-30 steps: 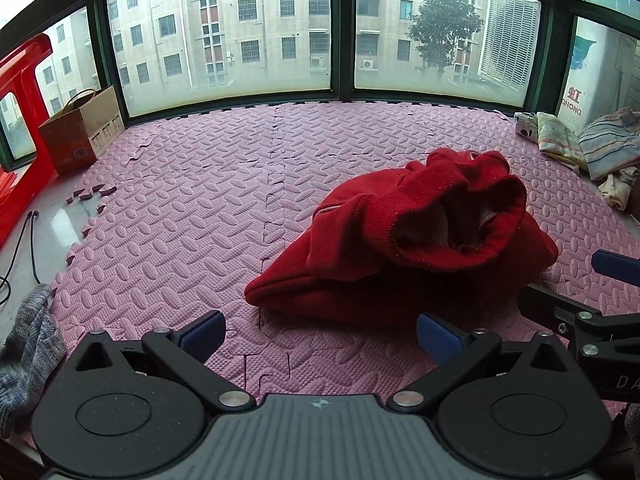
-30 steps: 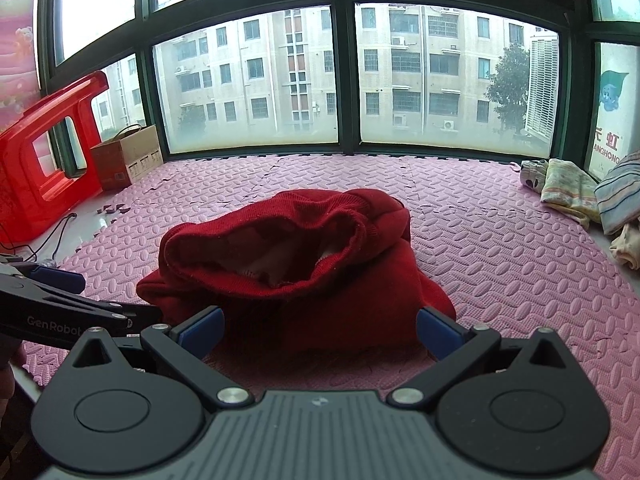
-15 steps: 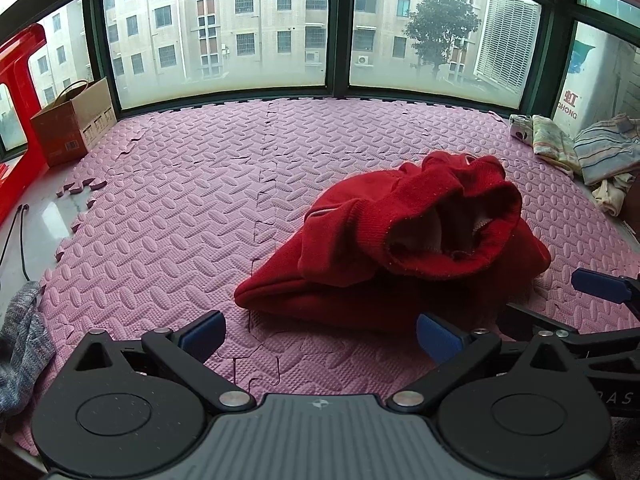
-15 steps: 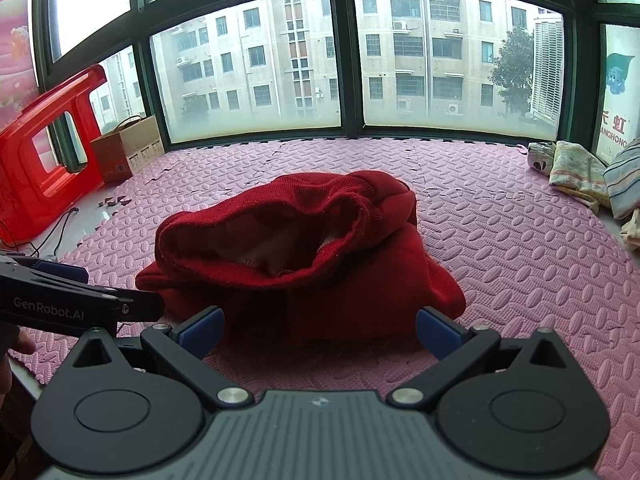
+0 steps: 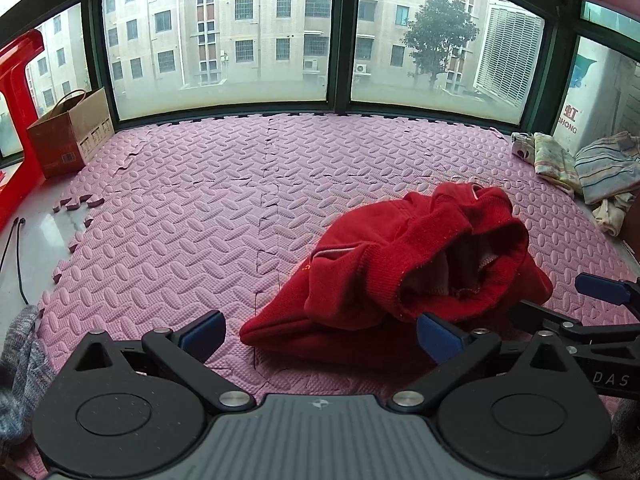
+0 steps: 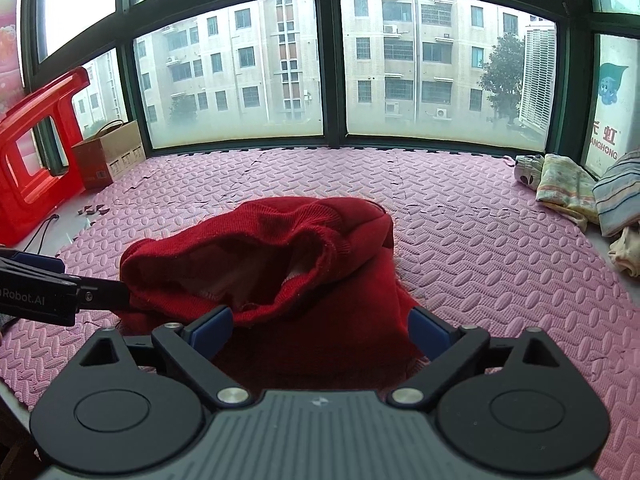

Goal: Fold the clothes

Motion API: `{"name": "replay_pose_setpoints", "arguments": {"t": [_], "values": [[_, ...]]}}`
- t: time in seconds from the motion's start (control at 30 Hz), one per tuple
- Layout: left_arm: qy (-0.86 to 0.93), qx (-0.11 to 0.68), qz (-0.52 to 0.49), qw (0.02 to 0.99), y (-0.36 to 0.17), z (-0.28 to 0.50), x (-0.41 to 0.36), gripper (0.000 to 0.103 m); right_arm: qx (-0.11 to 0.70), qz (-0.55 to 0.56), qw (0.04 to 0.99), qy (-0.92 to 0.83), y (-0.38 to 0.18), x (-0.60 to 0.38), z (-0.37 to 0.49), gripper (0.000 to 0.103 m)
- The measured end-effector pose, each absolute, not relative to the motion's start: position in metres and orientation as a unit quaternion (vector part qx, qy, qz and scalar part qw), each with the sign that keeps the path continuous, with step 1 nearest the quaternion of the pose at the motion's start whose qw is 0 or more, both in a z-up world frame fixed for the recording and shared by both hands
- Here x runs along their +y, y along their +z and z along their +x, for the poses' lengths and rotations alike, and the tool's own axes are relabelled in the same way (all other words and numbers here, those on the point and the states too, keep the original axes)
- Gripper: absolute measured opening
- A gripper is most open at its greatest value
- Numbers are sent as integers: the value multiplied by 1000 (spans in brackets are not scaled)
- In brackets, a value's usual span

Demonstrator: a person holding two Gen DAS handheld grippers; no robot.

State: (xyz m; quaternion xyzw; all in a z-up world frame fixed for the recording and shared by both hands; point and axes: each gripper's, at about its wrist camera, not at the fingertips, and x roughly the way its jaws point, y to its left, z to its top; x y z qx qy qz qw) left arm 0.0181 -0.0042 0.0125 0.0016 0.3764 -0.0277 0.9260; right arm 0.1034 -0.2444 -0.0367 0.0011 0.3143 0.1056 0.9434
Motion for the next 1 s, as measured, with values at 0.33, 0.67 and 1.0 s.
{"name": "replay_pose_setpoints", "arguments": {"t": [0.33,0.67,1.0], "values": [[-63,378,30,923,7,42,-12,81,320,9,941,109,-35,-248,140,78],[-104,375,51,920,5,46,-17,48,309,-40,946,89,-40,-244,164,50],[-135,336,57,930,29,32,-15,26,254,-30,960,113,-14,-250,133,7]]}}
